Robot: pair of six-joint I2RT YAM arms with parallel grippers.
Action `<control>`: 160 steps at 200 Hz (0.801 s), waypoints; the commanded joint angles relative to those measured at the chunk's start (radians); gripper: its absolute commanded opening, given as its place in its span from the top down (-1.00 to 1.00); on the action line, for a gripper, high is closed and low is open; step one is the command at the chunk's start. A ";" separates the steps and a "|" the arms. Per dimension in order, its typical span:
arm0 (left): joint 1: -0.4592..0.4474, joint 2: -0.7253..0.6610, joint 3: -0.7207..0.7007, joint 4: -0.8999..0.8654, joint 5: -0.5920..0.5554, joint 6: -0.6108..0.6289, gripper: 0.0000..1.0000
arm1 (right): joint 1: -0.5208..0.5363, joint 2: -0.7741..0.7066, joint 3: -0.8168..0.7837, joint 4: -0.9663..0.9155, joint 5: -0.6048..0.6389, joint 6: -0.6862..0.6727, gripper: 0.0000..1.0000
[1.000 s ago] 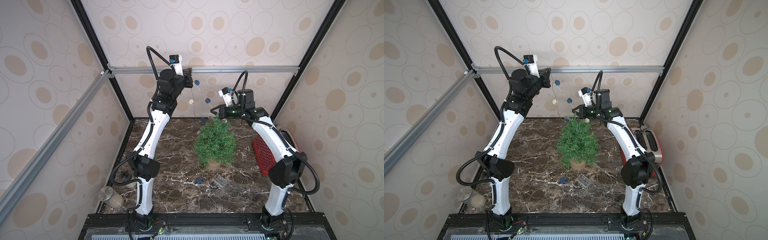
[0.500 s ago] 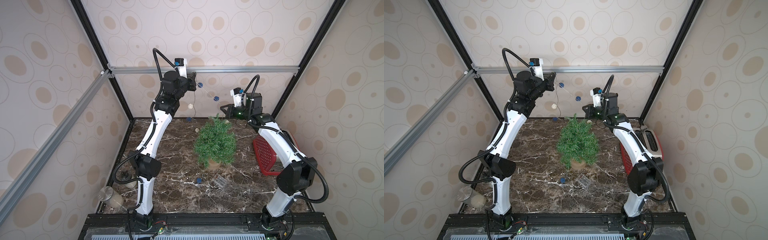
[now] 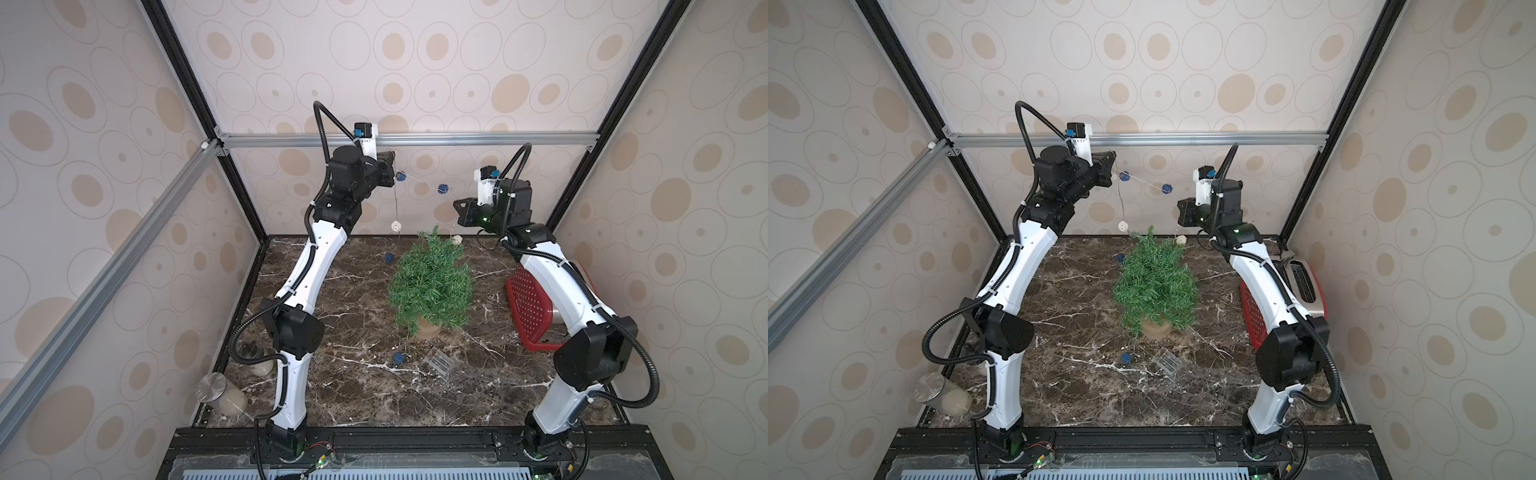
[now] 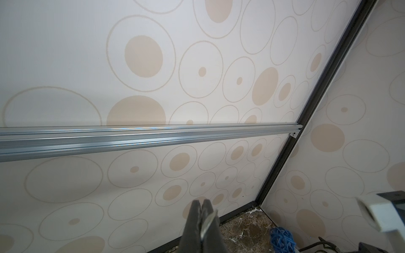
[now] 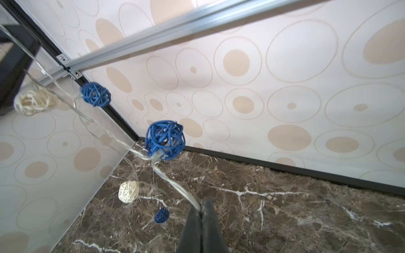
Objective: Remove string lights from the small christmas tree
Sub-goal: Remove the light string from the Christmas tree.
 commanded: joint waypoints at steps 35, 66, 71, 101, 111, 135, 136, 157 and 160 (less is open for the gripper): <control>0.003 0.007 0.007 0.007 -0.013 0.011 1.00 | -0.007 0.106 0.178 -0.047 0.018 -0.030 1.00; 0.004 0.007 -0.003 -0.001 -0.035 0.020 1.00 | -0.005 0.209 0.311 -0.068 -0.060 -0.021 1.00; 0.004 0.005 -0.006 -0.003 -0.039 0.022 1.00 | -0.004 0.234 0.345 -0.080 -0.078 -0.020 1.00; 0.006 -0.010 -0.036 -0.009 -0.064 0.044 1.00 | 0.015 0.376 0.585 -0.148 -0.149 -0.014 1.00; 0.007 -0.017 -0.047 -0.014 -0.072 0.052 1.00 | 0.020 0.427 0.678 -0.176 -0.175 -0.013 1.00; 0.015 -0.043 -0.094 -0.012 -0.069 0.058 1.00 | 0.020 0.533 0.854 -0.217 -0.246 0.012 1.00; 0.016 -0.044 -0.099 -0.011 -0.069 0.058 1.00 | 0.020 0.535 0.856 -0.215 -0.250 0.015 1.00; 0.028 -0.084 -0.178 0.021 -0.062 0.051 1.00 | 0.050 0.556 0.866 -0.188 -0.295 0.041 1.00; 0.030 -0.091 -0.189 0.026 -0.060 0.050 1.00 | 0.053 0.556 0.863 -0.189 -0.297 0.039 1.00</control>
